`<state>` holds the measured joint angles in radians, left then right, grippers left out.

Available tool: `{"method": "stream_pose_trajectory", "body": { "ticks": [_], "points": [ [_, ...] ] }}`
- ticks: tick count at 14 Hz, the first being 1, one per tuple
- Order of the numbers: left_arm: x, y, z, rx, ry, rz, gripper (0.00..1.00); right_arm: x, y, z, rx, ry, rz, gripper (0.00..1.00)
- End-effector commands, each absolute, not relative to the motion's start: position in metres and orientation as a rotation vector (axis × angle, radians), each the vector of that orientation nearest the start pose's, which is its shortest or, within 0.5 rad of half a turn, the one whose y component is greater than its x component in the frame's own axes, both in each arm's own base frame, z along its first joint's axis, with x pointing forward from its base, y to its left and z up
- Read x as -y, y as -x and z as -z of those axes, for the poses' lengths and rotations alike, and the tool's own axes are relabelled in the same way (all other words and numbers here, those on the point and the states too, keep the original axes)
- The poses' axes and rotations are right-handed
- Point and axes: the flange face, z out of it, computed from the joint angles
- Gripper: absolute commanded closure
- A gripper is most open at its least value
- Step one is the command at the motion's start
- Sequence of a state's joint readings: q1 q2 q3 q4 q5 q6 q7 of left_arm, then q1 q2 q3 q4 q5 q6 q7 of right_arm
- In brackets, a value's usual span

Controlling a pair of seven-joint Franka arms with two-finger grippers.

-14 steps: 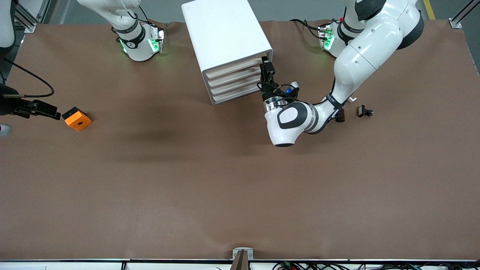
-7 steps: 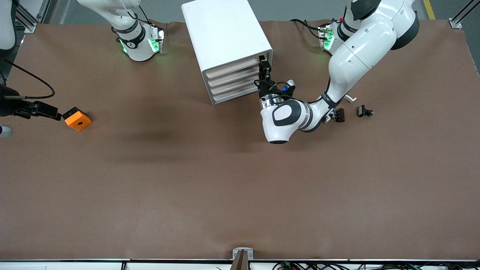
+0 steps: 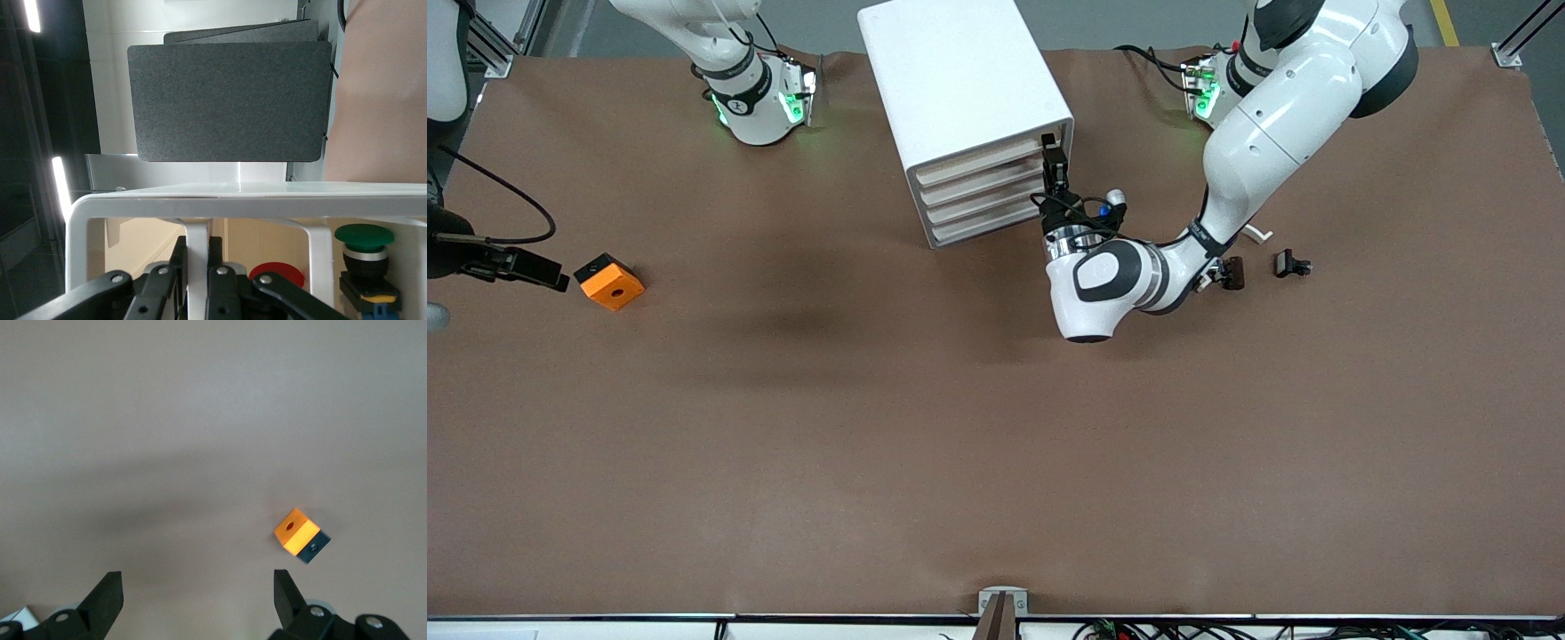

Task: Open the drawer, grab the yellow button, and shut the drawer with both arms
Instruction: 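Grasp the drawer front with the left gripper while the right gripper advances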

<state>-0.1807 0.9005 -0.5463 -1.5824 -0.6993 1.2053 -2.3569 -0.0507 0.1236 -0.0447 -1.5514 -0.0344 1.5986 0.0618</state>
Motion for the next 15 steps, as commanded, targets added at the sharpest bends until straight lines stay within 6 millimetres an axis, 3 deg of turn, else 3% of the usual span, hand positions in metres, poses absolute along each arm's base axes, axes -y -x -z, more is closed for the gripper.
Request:
{"method": "stream_pose_trajectory", "body": {
  "ticks": [1, 6, 10, 13, 15],
  "points": [
    [0.417, -0.409, -0.196, 1.302, 1.107, -1.33, 0.91, 0.055, -0.594, -0.569, -0.303, 3.202, -0.094, 0.0],
    [0.409, -0.418, -0.201, 1.324, 1.097, -1.332, 0.91, 0.017, -0.593, -0.561, -0.739, 3.147, -0.127, 0.0],
    [0.393, -0.44, -0.204, 1.365, 1.09, -1.338, 0.9, -0.051, -0.58, -0.525, -1.095, 3.097, -0.247, 0.0],
    [0.381, -0.455, -0.211, 1.377, 1.098, -1.347, 0.9, -0.083, -0.57, -0.53, -1.079, 3.106, -0.266, 0.0],
    [0.37, -0.465, -0.212, 1.394, 1.094, -1.347, 0.9, -0.111, -0.562, -0.533, -1.196, 3.062, -0.27, 0.0]
  ]
}}
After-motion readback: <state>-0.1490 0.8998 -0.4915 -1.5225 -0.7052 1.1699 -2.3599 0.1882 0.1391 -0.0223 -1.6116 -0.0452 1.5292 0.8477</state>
